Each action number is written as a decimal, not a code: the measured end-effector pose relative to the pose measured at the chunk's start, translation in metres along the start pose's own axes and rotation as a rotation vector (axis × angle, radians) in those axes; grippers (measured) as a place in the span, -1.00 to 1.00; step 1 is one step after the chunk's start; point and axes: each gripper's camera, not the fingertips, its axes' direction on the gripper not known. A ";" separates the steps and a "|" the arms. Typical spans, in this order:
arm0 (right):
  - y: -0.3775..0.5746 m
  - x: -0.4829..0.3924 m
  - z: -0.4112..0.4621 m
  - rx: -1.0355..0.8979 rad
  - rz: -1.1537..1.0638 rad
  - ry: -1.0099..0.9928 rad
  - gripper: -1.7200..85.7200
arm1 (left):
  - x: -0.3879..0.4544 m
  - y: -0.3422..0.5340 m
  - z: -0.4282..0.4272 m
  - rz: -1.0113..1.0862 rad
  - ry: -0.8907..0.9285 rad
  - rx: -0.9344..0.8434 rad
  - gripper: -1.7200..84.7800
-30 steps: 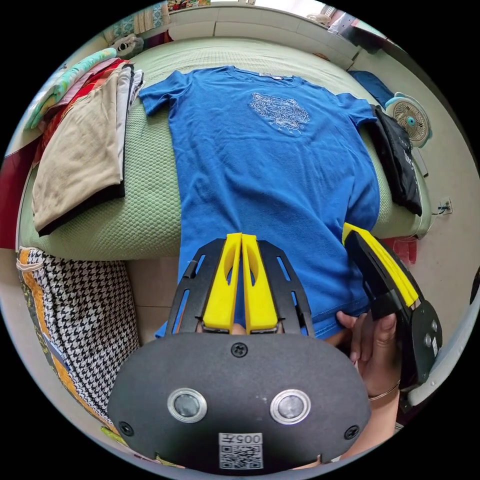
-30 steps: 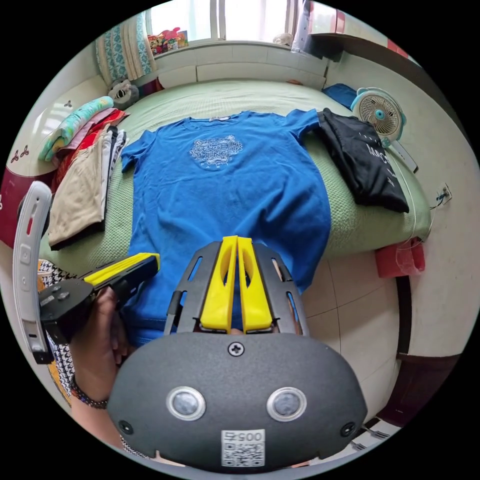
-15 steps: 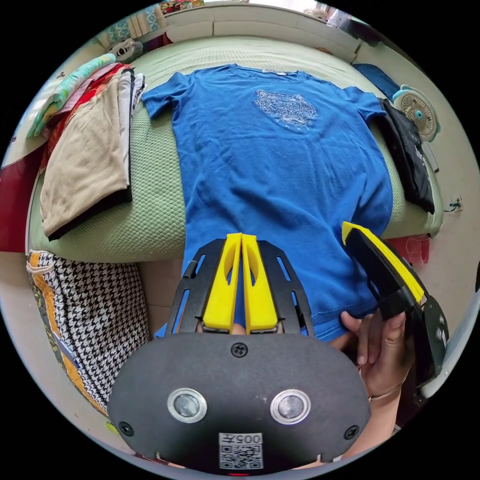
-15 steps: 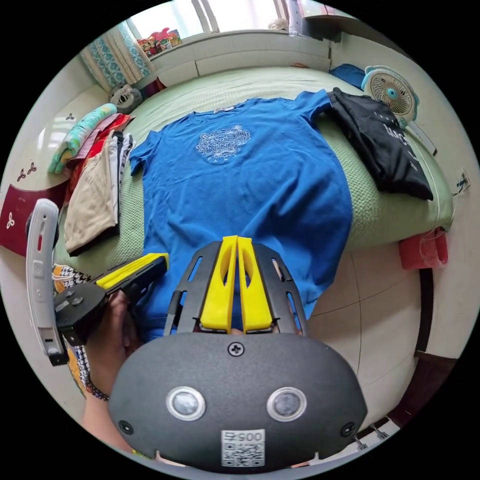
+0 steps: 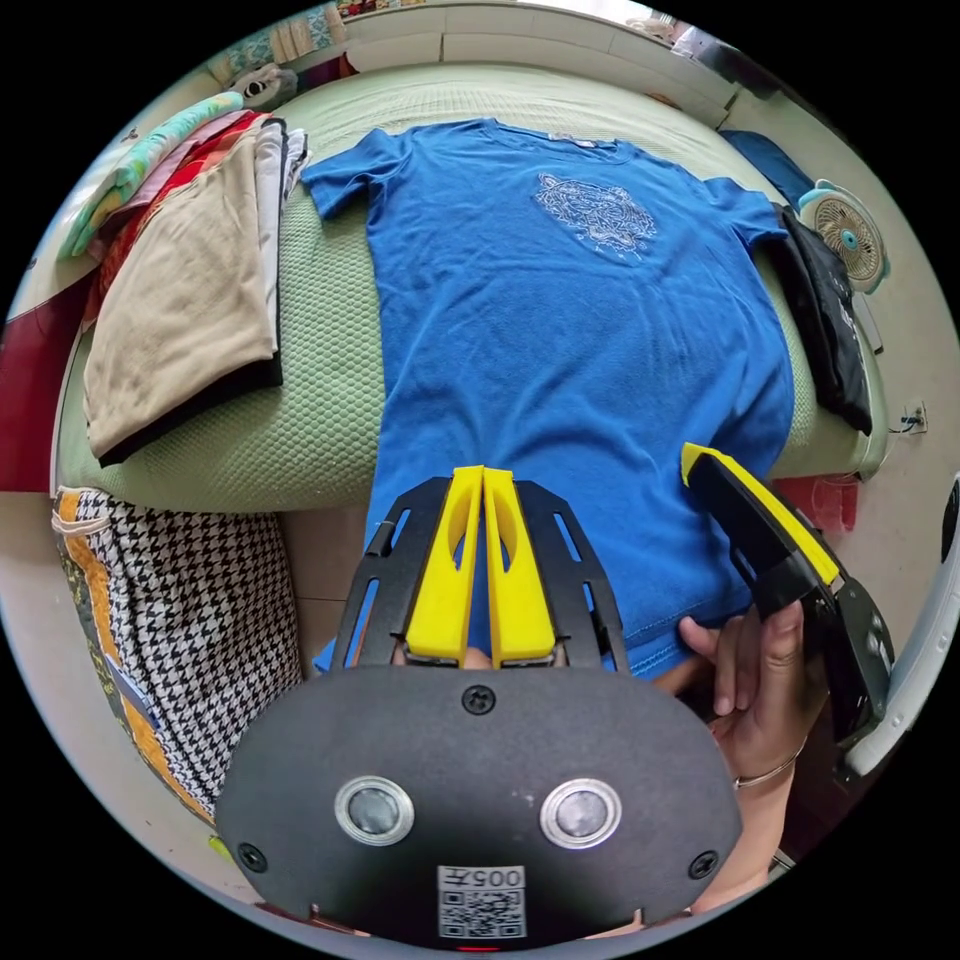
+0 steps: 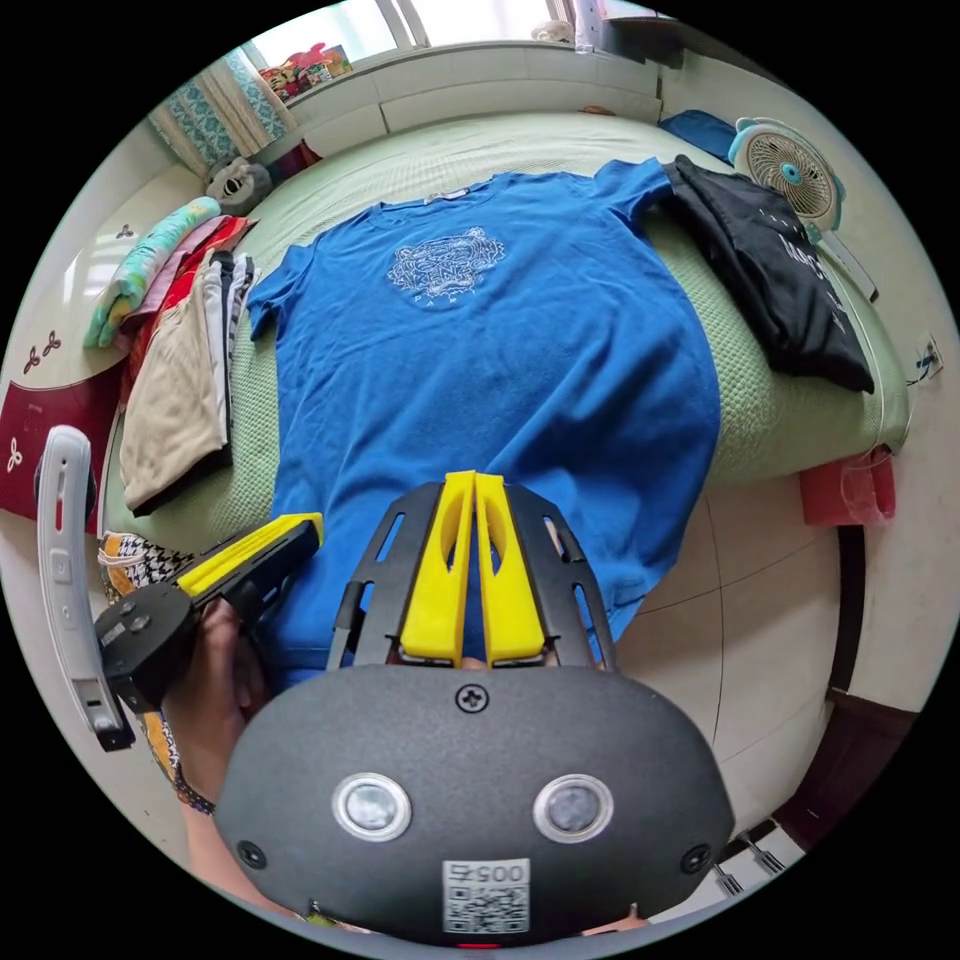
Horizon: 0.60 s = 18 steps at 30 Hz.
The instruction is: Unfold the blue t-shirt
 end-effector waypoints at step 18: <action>0.030 0.012 -0.013 0.067 -0.061 -0.053 -0.99 | -0.061 0.017 -0.012 -0.061 0.129 0.049 -0.97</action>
